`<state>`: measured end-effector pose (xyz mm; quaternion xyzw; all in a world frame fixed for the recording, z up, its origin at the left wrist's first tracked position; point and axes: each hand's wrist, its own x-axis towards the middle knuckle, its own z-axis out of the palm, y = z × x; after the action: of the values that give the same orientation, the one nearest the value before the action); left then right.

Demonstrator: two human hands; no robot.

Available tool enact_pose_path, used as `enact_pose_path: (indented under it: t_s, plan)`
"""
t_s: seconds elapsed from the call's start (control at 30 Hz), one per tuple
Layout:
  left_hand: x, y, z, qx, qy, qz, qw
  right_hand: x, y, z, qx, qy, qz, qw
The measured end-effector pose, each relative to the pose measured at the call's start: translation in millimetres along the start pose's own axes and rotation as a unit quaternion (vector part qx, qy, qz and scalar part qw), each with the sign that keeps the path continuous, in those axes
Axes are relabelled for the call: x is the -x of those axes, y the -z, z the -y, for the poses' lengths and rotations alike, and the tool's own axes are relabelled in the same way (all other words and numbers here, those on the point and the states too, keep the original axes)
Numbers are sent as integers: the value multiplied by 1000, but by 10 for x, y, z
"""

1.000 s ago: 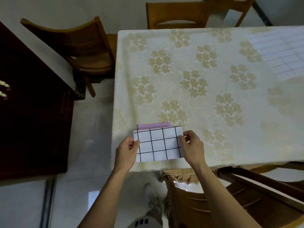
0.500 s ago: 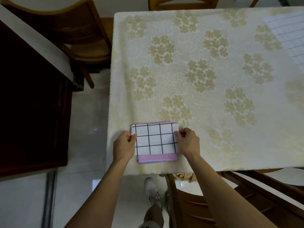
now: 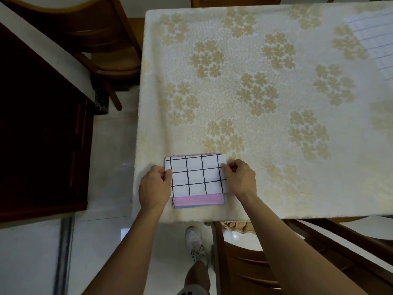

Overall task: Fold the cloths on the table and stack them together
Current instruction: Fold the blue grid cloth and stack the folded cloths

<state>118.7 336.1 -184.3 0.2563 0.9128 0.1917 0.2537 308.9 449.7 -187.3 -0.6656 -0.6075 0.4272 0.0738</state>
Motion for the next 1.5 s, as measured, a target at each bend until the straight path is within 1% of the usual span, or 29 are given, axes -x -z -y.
enact_pose_path:
  t_s: [0.13,0.27,0.33,0.47,0.57,0.7,0.8,0.9,1.0,1.2,1.37,1.5]
  plan:
    - [44,115,25,13,-6,-24,1000,36,204,15,6,4,-13,1000]
    - [117,256,-14,-30,-26,-27,999,43,447,38,22,26,-27,999]
    - [198,345,-111,-51,-68,-39,996,73,589,80,29,53,-35,998]
    - [362,555,-458,-77,-192,-64,976,201,892,292,58,131,-47,989]
    - [482,764,-786,-99,-269,-85,954,352,1176,513,98,202,-73,972]
    - [662,1098,-1231,-147,-324,-120,927,573,1590,839,166,290,-131,933]
    - [834,1348,-1557,-170,-352,-150,908,752,1902,1085,206,314,-151,914]
    - [996,1558,-1819,-174,-367,-171,897,979,2176,1234,206,329,-179,904]
    - [1157,1683,-2021,-172,-405,-197,876,1192,2363,1266,208,327,-209,898]
    - [1403,1710,-2277,-190,-473,-174,842,1539,2596,1106,212,281,-269,897]
    - [1617,1633,-2428,-189,-541,-143,807,1896,2725,837,207,208,-322,900]
    - [1822,1418,-2543,-175,-604,-117,768,2276,2803,482,208,137,-356,901]
